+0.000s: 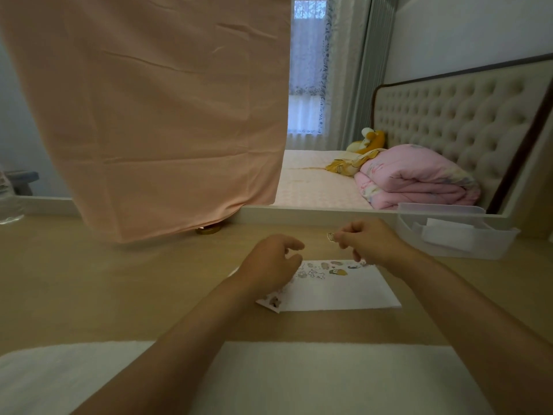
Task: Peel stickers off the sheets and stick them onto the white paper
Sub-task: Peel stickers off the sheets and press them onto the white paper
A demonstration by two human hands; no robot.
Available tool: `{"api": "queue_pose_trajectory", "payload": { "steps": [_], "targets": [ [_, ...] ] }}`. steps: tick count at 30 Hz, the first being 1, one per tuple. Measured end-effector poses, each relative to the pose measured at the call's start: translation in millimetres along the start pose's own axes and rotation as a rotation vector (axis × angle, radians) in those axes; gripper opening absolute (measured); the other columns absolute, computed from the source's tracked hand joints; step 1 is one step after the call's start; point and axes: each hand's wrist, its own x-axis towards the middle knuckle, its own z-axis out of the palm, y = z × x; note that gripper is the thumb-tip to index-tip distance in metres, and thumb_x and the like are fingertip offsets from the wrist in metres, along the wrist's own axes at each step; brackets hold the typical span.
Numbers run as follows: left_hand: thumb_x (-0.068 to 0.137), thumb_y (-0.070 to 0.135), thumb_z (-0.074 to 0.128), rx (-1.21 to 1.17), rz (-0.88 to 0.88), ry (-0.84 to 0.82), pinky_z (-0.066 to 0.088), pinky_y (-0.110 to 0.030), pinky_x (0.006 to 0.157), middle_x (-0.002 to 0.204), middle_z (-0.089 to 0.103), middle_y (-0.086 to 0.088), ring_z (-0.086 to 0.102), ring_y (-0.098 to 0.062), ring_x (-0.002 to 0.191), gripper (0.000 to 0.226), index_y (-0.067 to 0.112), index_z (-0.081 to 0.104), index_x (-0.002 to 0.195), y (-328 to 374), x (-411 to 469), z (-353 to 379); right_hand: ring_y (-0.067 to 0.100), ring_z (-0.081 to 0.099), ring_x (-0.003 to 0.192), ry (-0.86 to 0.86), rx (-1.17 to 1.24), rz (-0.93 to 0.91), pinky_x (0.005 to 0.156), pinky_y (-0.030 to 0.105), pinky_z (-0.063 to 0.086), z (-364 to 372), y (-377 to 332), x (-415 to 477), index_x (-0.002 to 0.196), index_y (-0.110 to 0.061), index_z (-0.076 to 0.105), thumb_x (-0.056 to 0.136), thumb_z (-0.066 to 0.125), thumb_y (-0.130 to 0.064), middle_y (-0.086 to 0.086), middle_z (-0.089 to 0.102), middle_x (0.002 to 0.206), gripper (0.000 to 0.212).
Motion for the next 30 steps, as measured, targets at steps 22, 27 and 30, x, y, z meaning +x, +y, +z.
{"api": "queue_pose_trajectory", "payload": {
  "steps": [22,27,30],
  "targets": [
    [0.088,0.060,0.059,0.366,0.257,-0.087,0.037,-0.036,0.104,0.126,0.050,0.007,0.041,-0.015,0.120,0.056,0.028,0.056,0.134,0,33,75,0.012,0.052,0.060,-0.200,-0.325,0.127,0.054,0.024,0.040,-15,57,14,0.076,-0.014,0.070,0.088,0.074,-0.030,-0.002,0.061,0.067,0.020],
    [0.089,0.060,0.057,0.395,0.260,-0.091,0.037,-0.036,0.104,0.127,0.049,0.006,0.040,-0.015,0.121,0.055,0.028,0.055,0.134,0,33,76,0.012,0.050,0.056,-0.174,-0.341,0.129,0.051,0.023,0.037,-13,59,14,0.083,-0.009,0.074,0.089,0.074,-0.031,-0.004,0.058,0.062,0.023],
    [0.089,0.060,0.056,0.399,0.261,-0.091,0.037,-0.036,0.104,0.127,0.049,0.006,0.040,-0.015,0.120,0.055,0.028,0.055,0.134,1,33,76,0.013,0.052,0.061,-0.161,-0.367,0.121,0.055,0.025,0.040,-12,58,14,0.082,-0.009,0.074,0.089,0.073,-0.032,-0.002,0.061,0.067,0.024]
  ]
}}
